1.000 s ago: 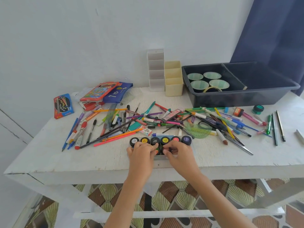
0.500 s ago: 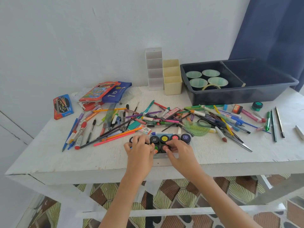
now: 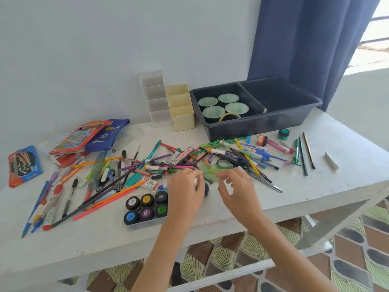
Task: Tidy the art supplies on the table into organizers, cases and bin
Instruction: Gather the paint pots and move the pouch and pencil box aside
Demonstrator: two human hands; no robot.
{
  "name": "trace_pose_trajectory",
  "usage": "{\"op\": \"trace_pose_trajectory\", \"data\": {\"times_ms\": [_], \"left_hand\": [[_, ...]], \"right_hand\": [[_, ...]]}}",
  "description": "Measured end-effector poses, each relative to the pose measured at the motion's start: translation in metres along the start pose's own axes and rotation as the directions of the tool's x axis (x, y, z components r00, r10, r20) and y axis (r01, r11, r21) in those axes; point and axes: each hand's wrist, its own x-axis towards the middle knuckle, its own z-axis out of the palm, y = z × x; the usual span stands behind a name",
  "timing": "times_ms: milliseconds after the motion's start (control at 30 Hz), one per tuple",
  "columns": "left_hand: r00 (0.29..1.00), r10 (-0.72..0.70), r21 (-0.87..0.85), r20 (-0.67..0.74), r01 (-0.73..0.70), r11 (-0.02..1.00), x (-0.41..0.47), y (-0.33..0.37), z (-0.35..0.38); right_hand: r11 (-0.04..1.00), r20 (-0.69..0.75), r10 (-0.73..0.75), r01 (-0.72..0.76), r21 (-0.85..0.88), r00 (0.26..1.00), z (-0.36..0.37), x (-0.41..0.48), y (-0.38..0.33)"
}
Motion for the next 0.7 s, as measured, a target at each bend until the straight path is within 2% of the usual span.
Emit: {"op": "trace_pose_trajectory", "data": {"times_ms": [100, 200, 433, 567, 700], "left_hand": [[0.998, 0.05, -0.079, 0.043, -0.047, 0.996, 0.02, 0.029, 0.02], [0.992, 0.113, -0.081, 0.05, -0.109, 0.991, 0.043, 0.058, 0.044], [0.982, 0.135, -0.104, 0.134, -0.121, 0.987, 0.102, 0.113, 0.109], [0.952, 0.228, -0.011, 0.203, -0.231, 0.973, 0.134, 0.137, 0.142], [0.868, 0.322, 0.177, 0.379, -0.409, 0.895, 0.159, 0.15, 0.164]], "right_hand": [[0.998, -0.022, 0.059, -0.059, -0.017, 0.998, -0.021, 0.017, 0.025], [0.993, -0.028, 0.118, -0.118, -0.019, 0.993, -0.041, 0.036, 0.054], [0.984, -0.037, 0.157, -0.16, -0.078, 0.987, -0.083, 0.091, 0.127], [0.973, -0.04, 0.202, -0.205, -0.104, 0.979, -0.1, 0.124, 0.172], [0.958, 0.03, 0.205, -0.194, -0.209, 0.978, -0.109, 0.149, 0.207]]}}
